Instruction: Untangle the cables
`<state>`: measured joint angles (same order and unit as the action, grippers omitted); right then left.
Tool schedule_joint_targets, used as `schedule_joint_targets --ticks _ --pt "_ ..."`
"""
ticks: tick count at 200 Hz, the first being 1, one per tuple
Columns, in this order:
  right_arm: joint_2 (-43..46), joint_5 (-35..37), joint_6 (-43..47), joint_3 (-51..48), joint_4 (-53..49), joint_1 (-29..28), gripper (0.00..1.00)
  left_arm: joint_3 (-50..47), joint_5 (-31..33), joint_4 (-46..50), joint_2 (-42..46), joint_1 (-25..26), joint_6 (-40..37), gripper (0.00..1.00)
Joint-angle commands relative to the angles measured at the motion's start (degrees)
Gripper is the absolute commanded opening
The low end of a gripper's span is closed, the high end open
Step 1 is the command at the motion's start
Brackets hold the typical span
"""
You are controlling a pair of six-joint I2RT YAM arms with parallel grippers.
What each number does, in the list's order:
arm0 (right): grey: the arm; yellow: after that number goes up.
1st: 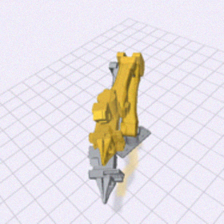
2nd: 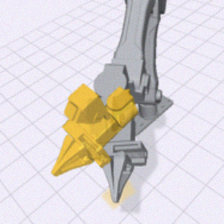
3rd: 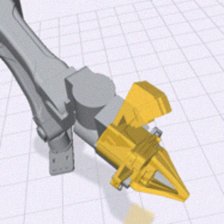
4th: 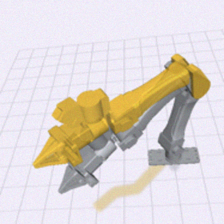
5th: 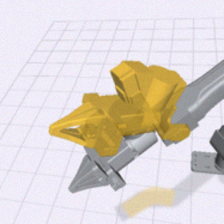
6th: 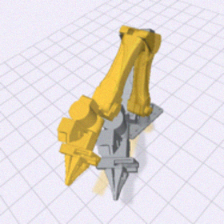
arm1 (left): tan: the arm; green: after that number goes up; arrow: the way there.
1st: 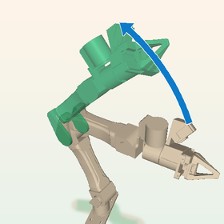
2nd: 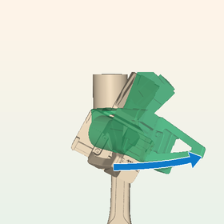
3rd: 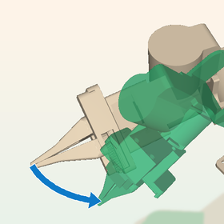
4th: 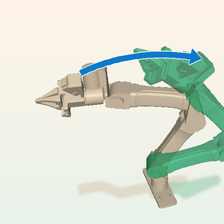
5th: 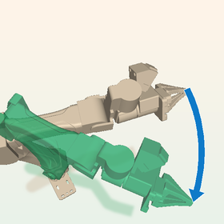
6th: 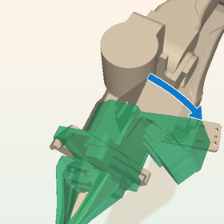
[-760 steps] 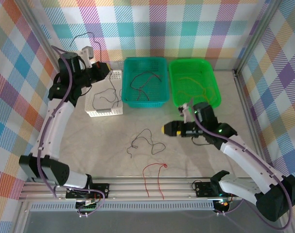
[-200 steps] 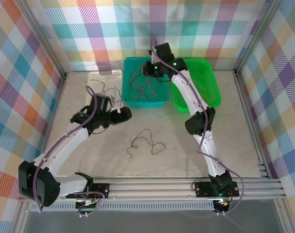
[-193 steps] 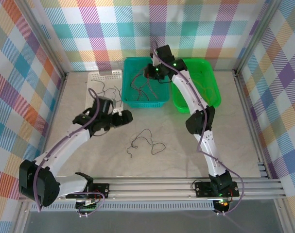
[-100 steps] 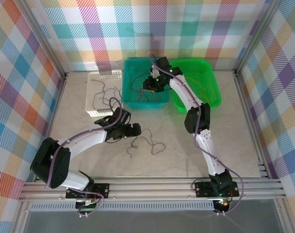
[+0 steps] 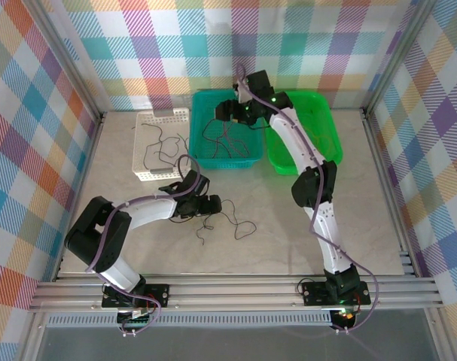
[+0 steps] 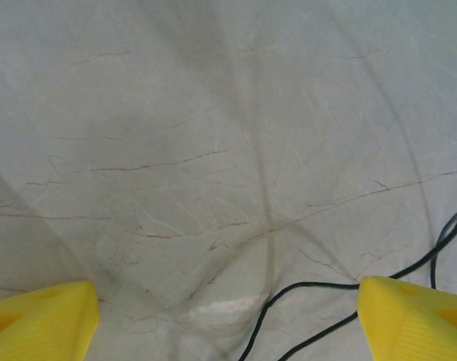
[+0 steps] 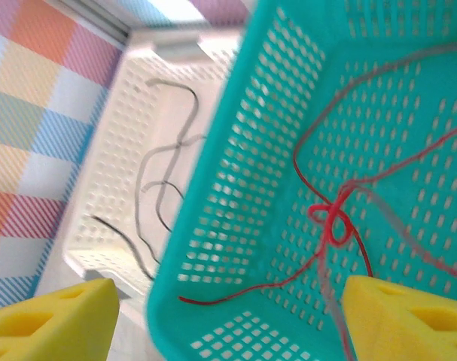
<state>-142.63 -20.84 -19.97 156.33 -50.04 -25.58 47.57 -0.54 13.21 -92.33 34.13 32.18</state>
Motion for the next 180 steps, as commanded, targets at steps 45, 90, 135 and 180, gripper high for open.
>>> schedule_joint_targets --ticks 45,90,135,180 --pt "8.42 3.37 4.42 -2.61 -0.90 -0.08 0.80 2.36 -3.61 -6.65 -8.98 2.17 -0.74 0.57" --pt "17.21 2.74 6.06 -10.49 -0.85 -0.17 0.80 0.82 -6.75 -10.66 -8.69 2.17 -0.64 0.50" --pt "32.81 6.99 8.88 -33.26 10.40 -0.28 0.82 -1.47 -9.46 -16.00 -0.17 3.57 -0.16 0.83" --pt "40.95 6.66 9.24 -43.68 12.66 -0.34 0.82 5.26 -8.38 -9.30 -4.60 4.41 -5.04 0.85"
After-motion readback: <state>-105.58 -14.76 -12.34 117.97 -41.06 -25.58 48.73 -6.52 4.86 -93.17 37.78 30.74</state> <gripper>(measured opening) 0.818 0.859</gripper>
